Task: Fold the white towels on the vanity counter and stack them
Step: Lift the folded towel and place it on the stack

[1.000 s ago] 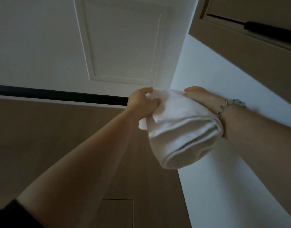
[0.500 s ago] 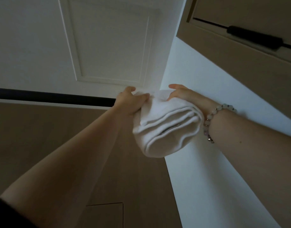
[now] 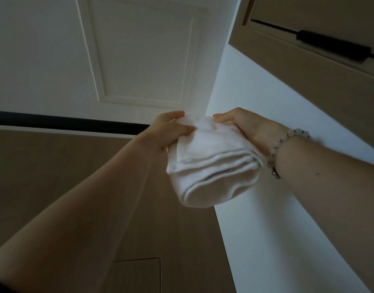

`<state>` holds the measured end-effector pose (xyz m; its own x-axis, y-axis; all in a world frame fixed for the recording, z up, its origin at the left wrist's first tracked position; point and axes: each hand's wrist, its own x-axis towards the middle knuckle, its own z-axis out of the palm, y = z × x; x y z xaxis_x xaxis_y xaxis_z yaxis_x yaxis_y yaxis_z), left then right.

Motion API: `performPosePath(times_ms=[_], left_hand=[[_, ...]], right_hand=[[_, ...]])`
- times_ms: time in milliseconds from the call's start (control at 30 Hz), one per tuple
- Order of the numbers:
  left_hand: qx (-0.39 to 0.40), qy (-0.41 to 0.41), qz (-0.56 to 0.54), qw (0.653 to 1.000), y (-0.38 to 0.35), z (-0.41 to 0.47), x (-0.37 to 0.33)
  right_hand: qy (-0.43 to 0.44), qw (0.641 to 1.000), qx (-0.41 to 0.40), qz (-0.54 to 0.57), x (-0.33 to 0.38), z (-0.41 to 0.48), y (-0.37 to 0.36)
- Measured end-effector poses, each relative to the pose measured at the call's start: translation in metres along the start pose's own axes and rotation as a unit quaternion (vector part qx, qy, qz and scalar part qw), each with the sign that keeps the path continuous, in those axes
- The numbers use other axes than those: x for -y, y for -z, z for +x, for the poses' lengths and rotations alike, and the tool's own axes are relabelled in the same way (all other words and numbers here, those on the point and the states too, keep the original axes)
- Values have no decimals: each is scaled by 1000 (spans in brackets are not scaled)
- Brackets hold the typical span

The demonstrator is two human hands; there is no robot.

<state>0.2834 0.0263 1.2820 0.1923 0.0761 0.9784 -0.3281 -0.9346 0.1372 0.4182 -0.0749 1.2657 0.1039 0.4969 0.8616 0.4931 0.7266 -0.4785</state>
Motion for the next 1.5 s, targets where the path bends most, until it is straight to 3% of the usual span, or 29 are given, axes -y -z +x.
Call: performPosePath(times_ms=[167, 300, 467, 700, 833, 933, 1033, 1200, 1367, 1500], left_hand=[[9, -18, 24, 1000, -3, 0, -1], [-22, 6, -72, 997, -3, -5, 0], [-86, 9, -69, 994, -10, -7, 3], [-178, -28, 75, 981, 3, 14, 5], [-155, -13, 157, 975, 1, 19, -1], [-103, -21, 229, 968, 8, 13, -3], [-39, -39, 217, 975, 12, -2, 2], [-39, -79, 257, 962, 14, -1, 9], [-9, -75, 345, 935, 10, 22, 6], [-17, -102, 364, 926, 8, 23, 18]], right_hand=[[58, 994, -88, -40, -6, 7, -3], [44, 993, -109, -19, -9, 6, 1], [40, 991, -130, -18, -8, 9, -1], [91, 936, -217, -260, 6, 19, -14], [77, 953, -176, -236, 2, 14, -12], [114, 945, -202, -231, -7, 18, -9], [144, 929, -252, -230, -18, 25, -10], [150, 926, -267, -223, -22, 25, -11], [134, 874, -303, -357, -13, 32, -12], [170, 778, -301, -524, -14, 20, -20]])
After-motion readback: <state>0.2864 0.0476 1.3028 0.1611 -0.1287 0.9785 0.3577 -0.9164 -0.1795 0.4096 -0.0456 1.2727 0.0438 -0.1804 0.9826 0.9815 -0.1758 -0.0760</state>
